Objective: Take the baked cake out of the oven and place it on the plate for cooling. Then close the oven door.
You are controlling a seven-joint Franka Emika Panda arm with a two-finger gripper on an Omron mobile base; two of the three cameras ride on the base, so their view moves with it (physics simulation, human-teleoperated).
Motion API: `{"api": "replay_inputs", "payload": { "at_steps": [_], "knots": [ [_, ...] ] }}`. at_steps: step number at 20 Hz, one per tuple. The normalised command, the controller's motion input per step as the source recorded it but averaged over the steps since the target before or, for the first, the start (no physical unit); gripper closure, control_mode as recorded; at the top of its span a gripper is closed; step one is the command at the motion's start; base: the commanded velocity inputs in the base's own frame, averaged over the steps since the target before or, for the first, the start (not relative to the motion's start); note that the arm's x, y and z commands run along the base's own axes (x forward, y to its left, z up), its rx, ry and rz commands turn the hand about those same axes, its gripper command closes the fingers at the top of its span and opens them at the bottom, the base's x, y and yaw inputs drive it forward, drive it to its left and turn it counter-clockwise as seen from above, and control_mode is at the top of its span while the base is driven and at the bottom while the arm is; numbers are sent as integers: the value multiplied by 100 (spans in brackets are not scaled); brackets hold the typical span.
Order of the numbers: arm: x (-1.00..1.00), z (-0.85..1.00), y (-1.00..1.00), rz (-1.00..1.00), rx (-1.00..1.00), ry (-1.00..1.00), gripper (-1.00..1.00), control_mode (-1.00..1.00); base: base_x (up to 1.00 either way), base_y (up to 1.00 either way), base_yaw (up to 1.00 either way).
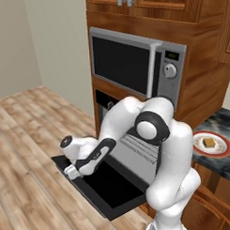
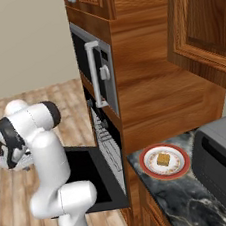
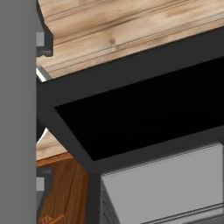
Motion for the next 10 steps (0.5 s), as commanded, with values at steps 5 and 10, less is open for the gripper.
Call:
{"api": "replay_inputs", "payload": {
  "at_steps": [5, 10],
  "knots": [
    [-50, 25, 85, 0, -12, 0, -100, -100, 0, 0, 0],
    [-48, 2, 85, 0, -24, -1, -100, -100, 0, 0, 0]
  ]
}}
